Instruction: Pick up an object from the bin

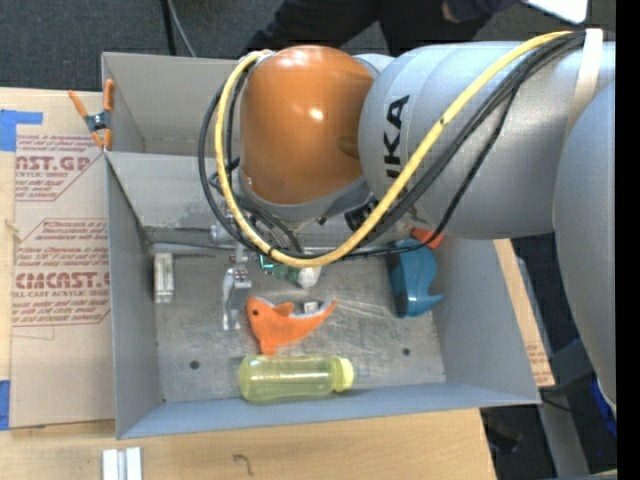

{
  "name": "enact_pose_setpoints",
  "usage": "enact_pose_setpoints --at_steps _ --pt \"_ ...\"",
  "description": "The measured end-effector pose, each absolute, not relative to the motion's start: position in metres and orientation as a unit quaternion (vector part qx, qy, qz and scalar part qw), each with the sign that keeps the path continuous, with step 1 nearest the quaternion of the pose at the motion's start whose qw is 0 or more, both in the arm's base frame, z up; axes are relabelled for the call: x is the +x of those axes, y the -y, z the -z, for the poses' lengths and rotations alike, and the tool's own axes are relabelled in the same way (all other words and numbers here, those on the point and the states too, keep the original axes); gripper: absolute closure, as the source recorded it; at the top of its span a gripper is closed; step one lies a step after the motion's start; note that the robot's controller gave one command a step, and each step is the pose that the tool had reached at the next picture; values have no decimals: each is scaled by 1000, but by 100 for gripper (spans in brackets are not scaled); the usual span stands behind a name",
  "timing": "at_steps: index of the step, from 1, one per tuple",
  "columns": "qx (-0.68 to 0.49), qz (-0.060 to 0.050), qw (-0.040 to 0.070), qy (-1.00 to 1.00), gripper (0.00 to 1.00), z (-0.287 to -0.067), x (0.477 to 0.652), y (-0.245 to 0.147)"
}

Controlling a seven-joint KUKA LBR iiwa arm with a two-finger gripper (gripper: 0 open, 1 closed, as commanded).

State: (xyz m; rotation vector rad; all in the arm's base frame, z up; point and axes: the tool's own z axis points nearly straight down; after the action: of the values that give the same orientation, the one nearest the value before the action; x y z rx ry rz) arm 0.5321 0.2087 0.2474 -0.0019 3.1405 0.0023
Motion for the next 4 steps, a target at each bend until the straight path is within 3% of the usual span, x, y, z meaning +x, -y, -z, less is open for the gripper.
enact_pose_setpoints --at_steps 1,2,3,4 --pt "142 0 -1 -990 100 -174 516 -172" --pt "142 0 0 -990 0 -175 517 -173" --pt "142 0 0 -990 0 -175 517 -173" --pt "169 -1 4 -986 100 -74 534 -79"
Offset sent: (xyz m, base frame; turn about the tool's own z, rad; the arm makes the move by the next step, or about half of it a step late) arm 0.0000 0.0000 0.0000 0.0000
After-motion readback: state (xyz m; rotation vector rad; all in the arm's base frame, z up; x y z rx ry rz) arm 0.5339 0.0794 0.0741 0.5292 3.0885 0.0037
